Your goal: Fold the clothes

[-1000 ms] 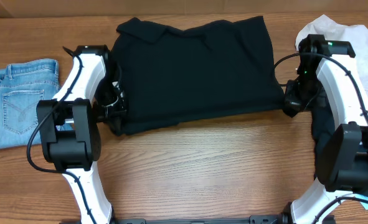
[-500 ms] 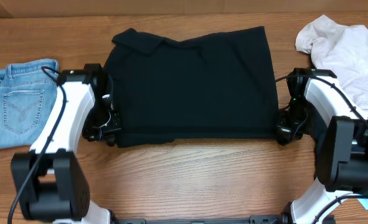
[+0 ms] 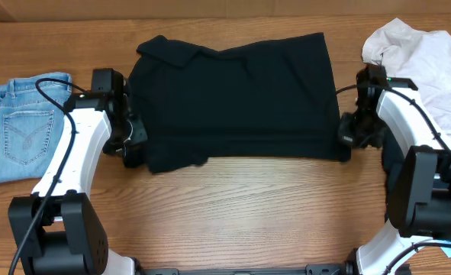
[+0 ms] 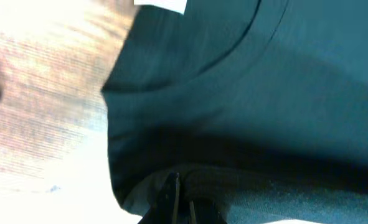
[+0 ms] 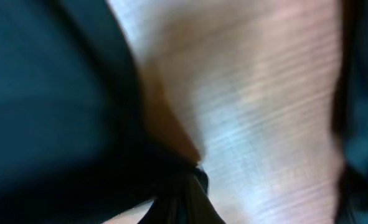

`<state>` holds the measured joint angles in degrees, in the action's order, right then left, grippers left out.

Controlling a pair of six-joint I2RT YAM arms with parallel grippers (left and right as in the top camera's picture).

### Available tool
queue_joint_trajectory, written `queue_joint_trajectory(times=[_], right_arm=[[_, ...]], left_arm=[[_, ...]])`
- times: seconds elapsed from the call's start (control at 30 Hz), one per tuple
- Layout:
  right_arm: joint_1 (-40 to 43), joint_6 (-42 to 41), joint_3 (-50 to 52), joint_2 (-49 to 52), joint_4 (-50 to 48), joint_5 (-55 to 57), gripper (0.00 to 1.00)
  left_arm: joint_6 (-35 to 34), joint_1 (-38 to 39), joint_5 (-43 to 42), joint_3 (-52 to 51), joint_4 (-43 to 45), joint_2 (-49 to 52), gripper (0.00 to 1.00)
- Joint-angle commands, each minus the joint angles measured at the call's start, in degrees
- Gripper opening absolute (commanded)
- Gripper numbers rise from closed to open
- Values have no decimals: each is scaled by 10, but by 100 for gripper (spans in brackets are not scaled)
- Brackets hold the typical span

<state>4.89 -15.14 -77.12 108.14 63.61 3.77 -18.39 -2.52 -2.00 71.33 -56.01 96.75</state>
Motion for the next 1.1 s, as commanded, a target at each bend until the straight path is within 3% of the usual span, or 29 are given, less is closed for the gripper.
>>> queue_joint_trajectory(times=[0.0,0.43,0.47,0.9,1.07], right_arm=[[10,19,-19,-24,-33,3,4],[10,110,-19,-24,-145,-56,5],[10,111,-19,-24,-148,-54,8],[10,118,-25,-27,-130,2,4],[10,117,-92,-64,-97,-15,4]], left_arm=[[-24,-15,33,-2,19,-12,4],[-27,-15,35,-3,74,-3,4],[-27,-15,35,-3,80,4,4],[-26,-17,74,2,81,28,4],[6,-17,44,58,69,-11,4]])
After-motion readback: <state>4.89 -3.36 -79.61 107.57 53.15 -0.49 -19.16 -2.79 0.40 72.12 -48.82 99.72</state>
